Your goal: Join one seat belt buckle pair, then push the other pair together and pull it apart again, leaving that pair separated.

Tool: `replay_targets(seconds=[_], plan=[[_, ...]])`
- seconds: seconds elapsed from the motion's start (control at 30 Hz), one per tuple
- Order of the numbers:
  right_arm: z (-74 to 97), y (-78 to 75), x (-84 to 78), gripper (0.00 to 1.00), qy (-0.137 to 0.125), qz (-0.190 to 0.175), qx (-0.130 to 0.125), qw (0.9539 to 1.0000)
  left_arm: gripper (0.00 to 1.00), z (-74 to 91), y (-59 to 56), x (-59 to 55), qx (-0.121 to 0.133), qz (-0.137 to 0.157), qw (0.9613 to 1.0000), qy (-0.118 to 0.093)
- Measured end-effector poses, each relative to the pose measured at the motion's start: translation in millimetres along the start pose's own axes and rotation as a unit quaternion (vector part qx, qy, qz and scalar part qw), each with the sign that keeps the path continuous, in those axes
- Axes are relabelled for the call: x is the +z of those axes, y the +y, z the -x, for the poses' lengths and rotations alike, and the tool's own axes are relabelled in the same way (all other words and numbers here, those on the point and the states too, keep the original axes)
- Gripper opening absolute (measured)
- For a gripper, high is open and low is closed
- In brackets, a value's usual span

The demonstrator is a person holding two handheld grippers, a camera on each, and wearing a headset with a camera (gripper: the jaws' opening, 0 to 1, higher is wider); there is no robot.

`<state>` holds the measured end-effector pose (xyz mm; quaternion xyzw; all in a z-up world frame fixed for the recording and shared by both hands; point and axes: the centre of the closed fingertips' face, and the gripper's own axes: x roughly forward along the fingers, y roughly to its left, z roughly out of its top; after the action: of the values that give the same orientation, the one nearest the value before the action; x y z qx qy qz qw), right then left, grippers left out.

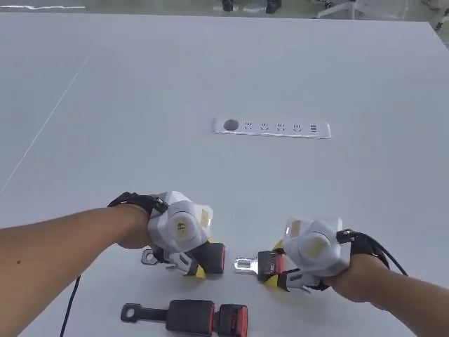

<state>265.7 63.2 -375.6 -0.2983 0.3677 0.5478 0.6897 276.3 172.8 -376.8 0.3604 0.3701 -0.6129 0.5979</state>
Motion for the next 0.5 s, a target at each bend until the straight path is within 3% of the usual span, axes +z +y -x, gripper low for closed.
replay_targets(seconds=[0.5], plan=[[26.6,1.1,-40.3,0.37,0.006,-0.008,-0.005,0.9999,0.36,-0.1,-0.6,-0.2,-0.003,-0.002,1.0000,-0.004]])
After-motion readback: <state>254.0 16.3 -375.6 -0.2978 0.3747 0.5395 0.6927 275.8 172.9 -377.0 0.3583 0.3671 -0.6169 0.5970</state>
